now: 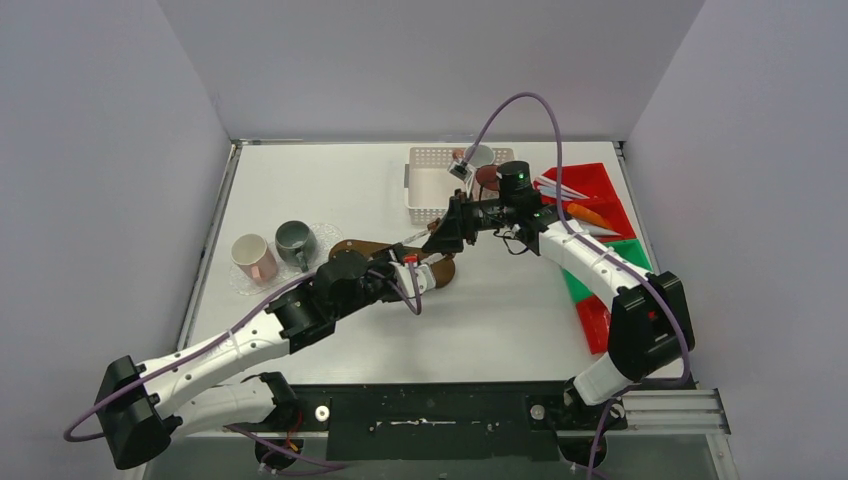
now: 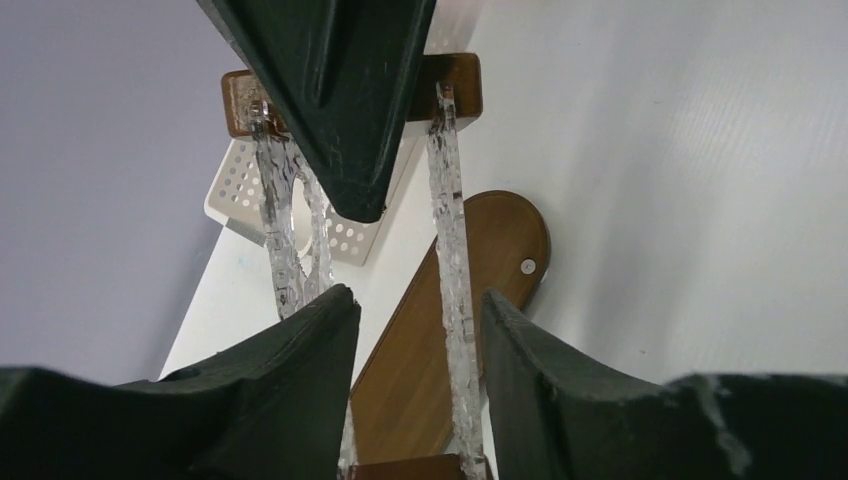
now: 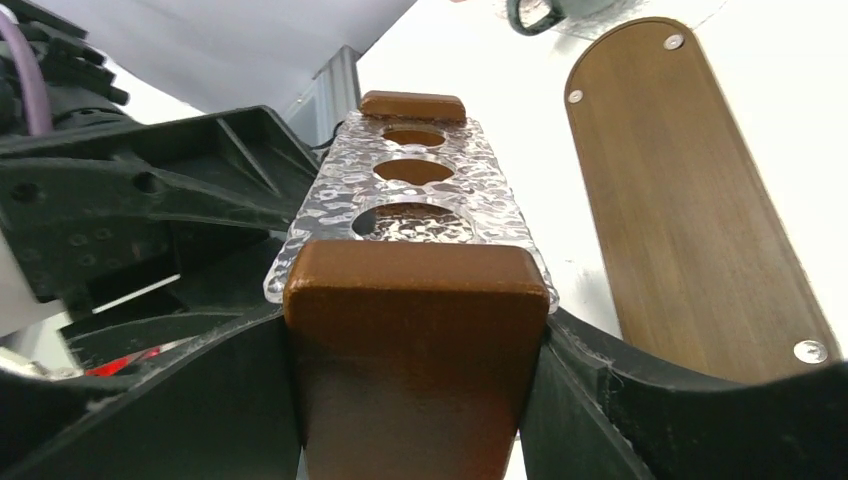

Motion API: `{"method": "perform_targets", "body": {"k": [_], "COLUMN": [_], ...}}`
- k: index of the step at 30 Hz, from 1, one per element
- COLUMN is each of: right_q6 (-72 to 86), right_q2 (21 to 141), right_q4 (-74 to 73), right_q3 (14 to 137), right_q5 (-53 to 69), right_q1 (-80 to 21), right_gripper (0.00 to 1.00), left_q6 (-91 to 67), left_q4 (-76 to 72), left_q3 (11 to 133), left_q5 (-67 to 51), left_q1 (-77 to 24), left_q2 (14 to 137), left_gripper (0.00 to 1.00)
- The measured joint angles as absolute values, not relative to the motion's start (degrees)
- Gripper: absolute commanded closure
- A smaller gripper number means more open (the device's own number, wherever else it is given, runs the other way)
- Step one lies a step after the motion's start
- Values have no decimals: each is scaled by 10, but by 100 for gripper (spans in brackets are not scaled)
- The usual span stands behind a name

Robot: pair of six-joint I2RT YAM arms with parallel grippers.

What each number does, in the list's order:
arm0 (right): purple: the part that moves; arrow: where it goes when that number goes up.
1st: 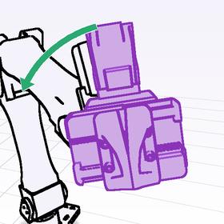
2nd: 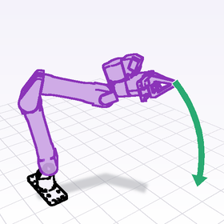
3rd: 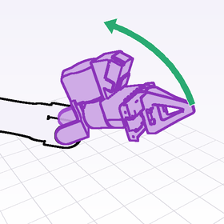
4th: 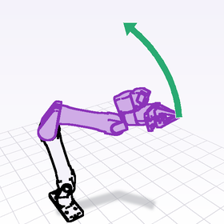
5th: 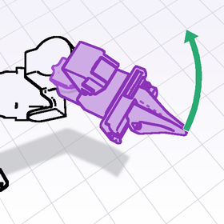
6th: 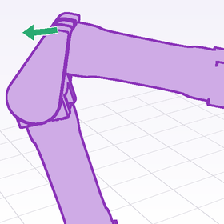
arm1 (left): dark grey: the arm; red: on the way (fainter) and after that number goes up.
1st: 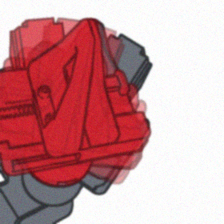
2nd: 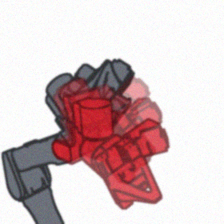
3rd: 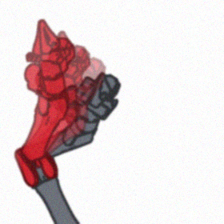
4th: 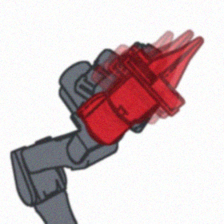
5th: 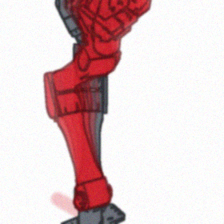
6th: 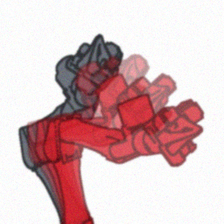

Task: Prepare toiletry sets of a toothbrush and toothpaste on the tray
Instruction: Pick up the toothpaste holder from the storage box.

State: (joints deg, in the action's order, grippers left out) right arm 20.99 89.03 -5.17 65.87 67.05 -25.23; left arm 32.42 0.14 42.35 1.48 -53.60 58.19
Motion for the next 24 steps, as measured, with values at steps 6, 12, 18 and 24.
{"method": "perform_targets", "body": {"k": [6,12,18,24], "right_q6": [162,100,19,-55], "right_q2": [891,891,885,847], "right_q4": [-48,-6,33,98], "right_q3": [656,618,569,521], "right_q5": [652,636,618,616], "right_q1": [-252,-253,-253,-258], "right_gripper": [100,100,100,100], "left_q6": [317,303,238,83], "left_q4": [2,3,2,-33], "left_q3": [423,423,428,453], "left_q5": [22,29,5,-83], "left_q1": [-539,-533,-483,-364], "left_q2": [571,560,533,539], "left_gripper": [31,18,12,11]}}
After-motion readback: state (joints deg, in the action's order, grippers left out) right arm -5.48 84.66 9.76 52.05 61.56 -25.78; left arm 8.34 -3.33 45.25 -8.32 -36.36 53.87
